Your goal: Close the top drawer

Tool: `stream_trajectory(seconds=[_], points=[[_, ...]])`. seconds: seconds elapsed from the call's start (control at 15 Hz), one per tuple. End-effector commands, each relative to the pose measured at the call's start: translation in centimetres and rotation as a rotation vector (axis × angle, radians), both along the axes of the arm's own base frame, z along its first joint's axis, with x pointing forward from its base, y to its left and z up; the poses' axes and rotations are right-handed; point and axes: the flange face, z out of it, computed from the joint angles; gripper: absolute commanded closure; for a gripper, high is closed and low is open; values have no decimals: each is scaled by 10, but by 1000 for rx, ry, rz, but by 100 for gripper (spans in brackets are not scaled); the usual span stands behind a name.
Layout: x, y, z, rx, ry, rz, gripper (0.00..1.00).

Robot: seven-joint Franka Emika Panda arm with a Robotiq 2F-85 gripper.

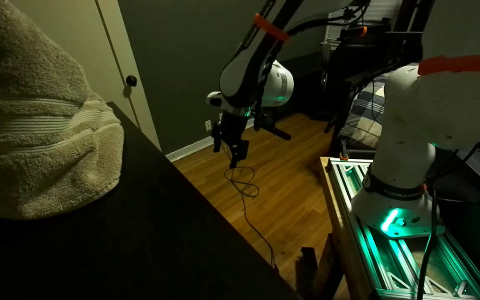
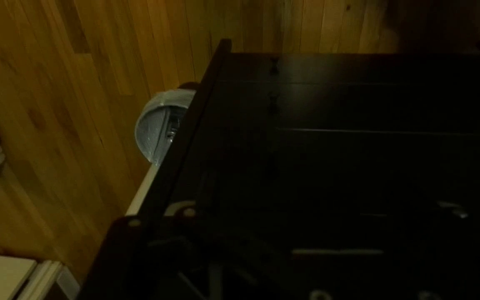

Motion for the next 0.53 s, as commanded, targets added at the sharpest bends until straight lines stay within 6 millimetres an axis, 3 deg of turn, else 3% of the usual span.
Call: stream_trajectory(seconds=[0.0, 0.13, 0.2, 0.33, 0.47], points=[[1, -22, 52, 10, 44, -34, 0], [11, -9, 77, 158, 15, 19, 0], [11, -17, 49, 60, 40, -18, 0], [15, -13, 77, 127, 15, 4, 0], [14, -10, 84, 139, 3, 7, 0]])
